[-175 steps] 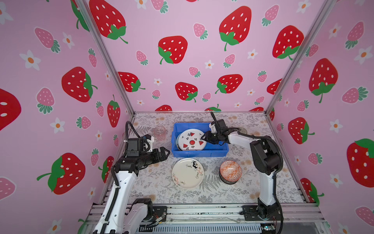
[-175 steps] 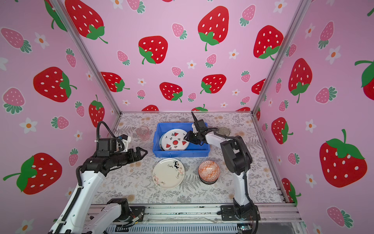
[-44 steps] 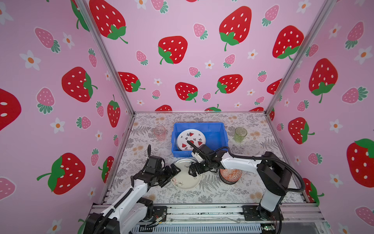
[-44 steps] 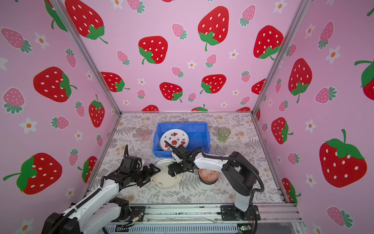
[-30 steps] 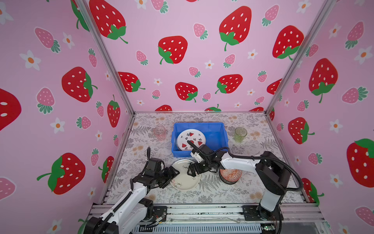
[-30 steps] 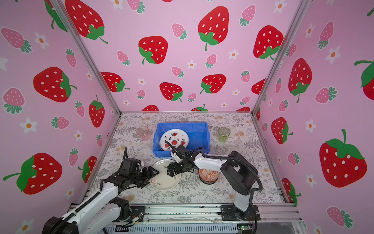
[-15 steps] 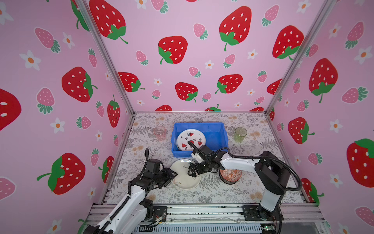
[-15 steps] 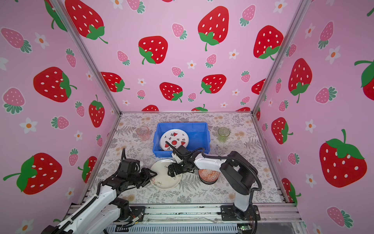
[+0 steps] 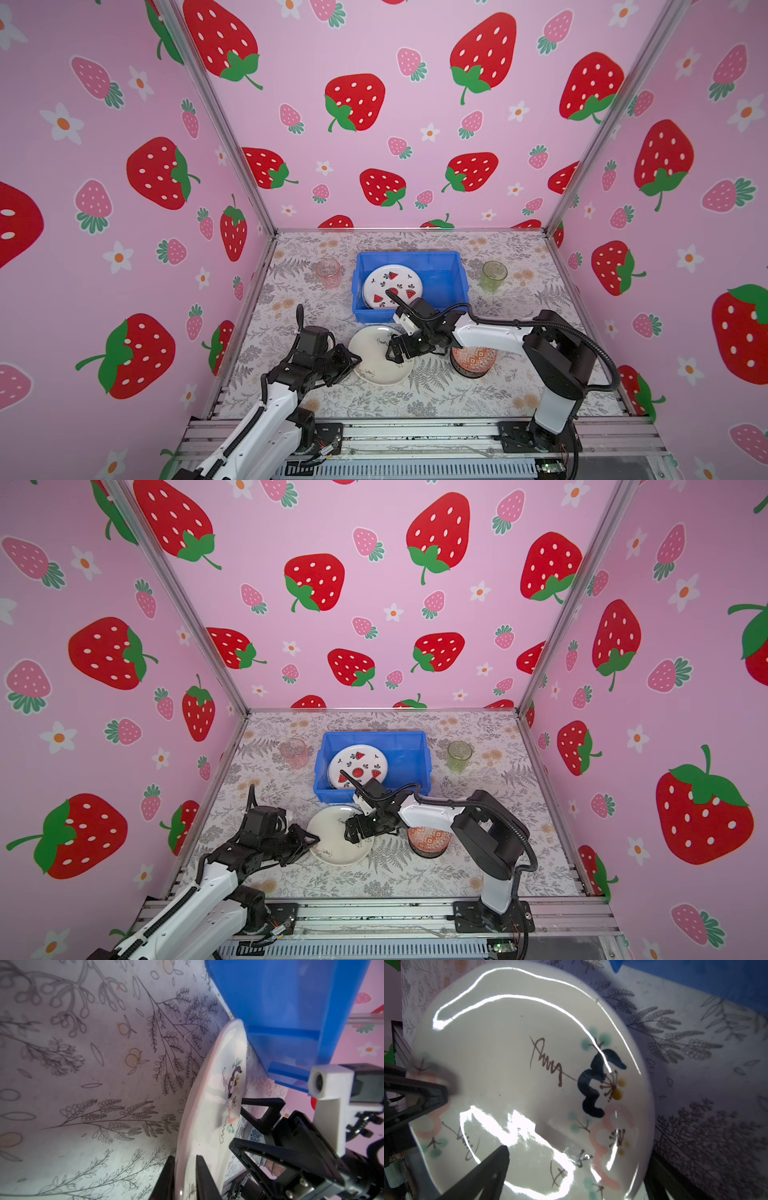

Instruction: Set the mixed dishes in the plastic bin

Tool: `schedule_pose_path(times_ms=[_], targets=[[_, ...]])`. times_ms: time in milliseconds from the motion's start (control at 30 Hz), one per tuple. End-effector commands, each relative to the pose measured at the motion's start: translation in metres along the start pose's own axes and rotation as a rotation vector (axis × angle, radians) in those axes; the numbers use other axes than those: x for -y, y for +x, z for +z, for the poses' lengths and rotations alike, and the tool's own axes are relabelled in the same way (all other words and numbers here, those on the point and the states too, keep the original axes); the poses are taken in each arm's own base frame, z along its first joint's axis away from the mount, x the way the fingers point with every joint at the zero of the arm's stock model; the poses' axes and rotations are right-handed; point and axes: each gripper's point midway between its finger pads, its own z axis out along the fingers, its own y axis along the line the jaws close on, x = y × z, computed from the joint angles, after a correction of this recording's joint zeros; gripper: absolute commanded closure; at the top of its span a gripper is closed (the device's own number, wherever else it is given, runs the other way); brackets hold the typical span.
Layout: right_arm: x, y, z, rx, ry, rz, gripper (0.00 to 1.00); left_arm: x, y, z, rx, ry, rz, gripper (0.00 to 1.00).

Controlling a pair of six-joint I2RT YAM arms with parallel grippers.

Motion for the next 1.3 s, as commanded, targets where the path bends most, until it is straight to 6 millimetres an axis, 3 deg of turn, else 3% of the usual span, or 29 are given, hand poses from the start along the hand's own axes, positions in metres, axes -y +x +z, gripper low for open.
schedule_pose_path(times_ms=[0,233,300,500,900,1267], targets=[[-0.021,0.0,0.001,-0.006,-0.086,-0.03,0.0,0.029,-0.002,-0.006,-0.008,0.105,0.039,0.84],[-0.024,-0.003,-0.003,-0.001,-0.086,-0.037,0.0,0.035,0.0,-0.011,-0.013,0.122,0.039,0.93],[-0.027,-0.006,-0.007,0.009,-0.088,-0.041,0.0,0.04,0.0,-0.014,-0.012,0.137,0.044,1.0],[-0.028,-0.017,-0.028,0.056,-0.064,-0.052,0.0,0.059,-0.001,-0.029,0.001,0.183,0.085,1.0],[-0.019,-0.039,-0.109,0.219,-0.054,-0.005,0.01,0.098,0.003,-0.055,-0.017,0.292,0.188,1.0],[0.002,-0.032,-0.172,0.319,-0.172,0.088,0.01,0.138,0.005,-0.073,-0.04,0.431,0.297,1.0]])
